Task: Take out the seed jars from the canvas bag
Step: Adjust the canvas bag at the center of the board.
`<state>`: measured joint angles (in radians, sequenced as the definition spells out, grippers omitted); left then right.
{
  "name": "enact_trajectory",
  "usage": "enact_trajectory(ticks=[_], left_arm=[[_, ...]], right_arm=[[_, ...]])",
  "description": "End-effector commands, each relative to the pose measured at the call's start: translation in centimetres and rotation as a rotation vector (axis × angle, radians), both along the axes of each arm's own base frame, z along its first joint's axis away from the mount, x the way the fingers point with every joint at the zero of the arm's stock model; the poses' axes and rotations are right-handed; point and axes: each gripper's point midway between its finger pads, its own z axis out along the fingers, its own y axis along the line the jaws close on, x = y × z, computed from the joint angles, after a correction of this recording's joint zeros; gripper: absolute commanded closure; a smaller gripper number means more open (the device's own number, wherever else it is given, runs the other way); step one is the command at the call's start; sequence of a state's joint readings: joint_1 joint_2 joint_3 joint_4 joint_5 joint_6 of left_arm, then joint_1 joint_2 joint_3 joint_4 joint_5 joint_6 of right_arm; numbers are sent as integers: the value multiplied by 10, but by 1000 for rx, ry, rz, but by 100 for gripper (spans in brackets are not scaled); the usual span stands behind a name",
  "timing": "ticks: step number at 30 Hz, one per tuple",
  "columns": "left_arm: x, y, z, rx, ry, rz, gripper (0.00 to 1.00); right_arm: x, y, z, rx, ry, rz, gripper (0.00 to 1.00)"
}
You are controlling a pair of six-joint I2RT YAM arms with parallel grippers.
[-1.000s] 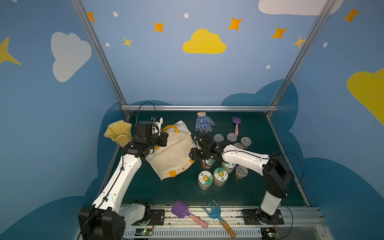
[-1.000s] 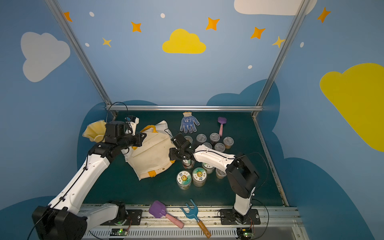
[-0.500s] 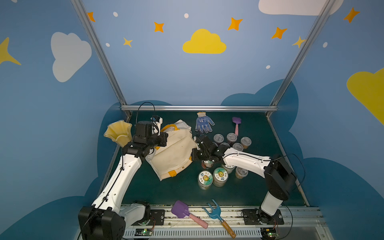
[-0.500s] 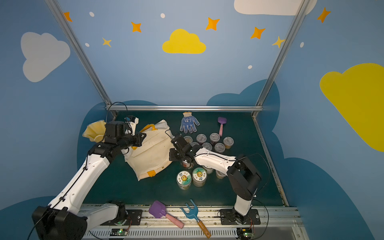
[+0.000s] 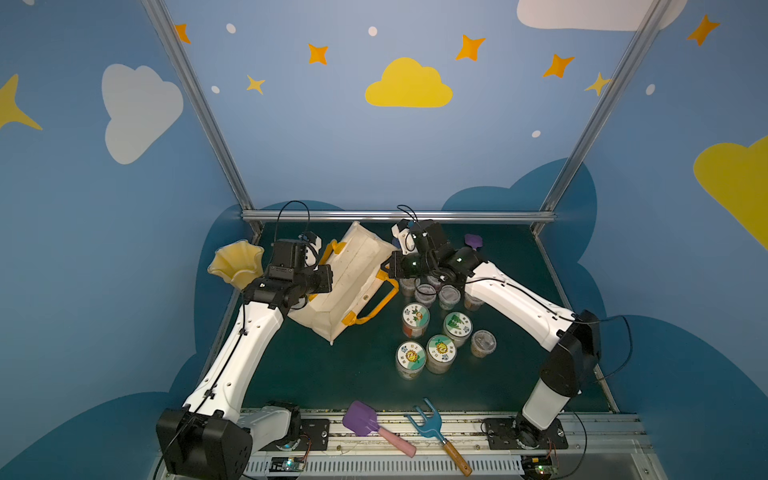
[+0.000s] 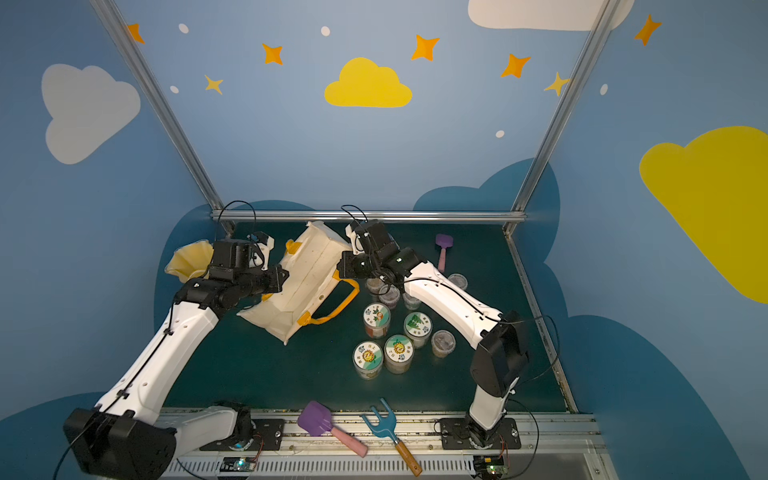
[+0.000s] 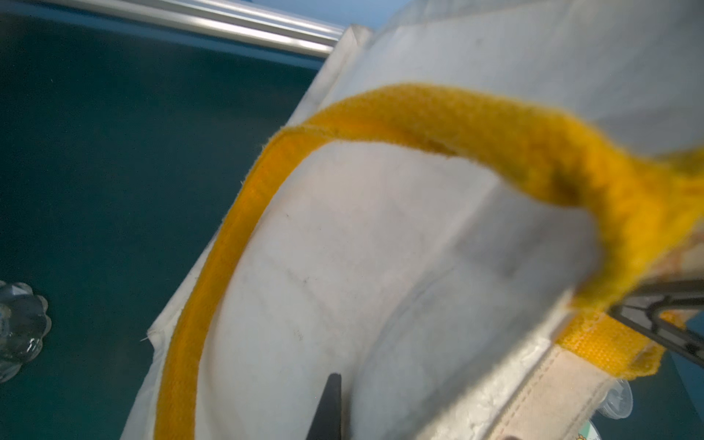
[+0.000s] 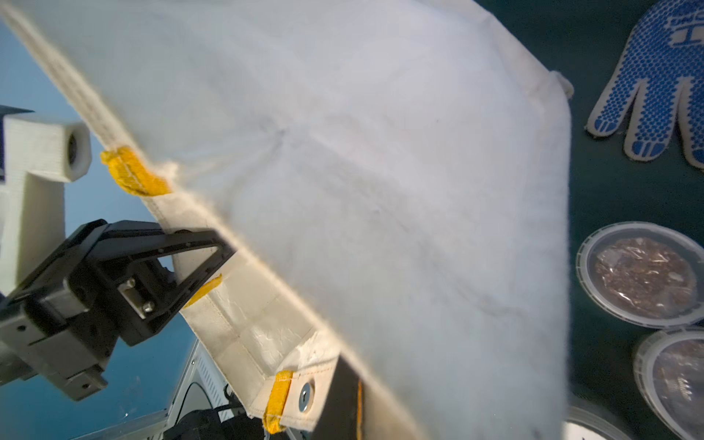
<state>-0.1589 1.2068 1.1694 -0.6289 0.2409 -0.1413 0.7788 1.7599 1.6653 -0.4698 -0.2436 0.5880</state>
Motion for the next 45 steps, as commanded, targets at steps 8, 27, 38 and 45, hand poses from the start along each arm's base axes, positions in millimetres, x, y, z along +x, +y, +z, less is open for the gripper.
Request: enact_trajectory(ticks=[8, 27, 38, 45], left_arm=[[-10, -18, 38, -205, 58, 46, 88], [-11, -45, 43, -493, 188, 92, 88], [2, -34, 35, -552, 215, 140, 88], [5, -32, 30, -570, 235, 148, 89]], right_arm=[[10, -12, -3, -38, 57, 21, 100], [27, -38, 11, -78, 96, 15, 93], [23, -35, -16, -87, 128, 52, 28], [4, -55, -27, -115, 136, 15, 30]])
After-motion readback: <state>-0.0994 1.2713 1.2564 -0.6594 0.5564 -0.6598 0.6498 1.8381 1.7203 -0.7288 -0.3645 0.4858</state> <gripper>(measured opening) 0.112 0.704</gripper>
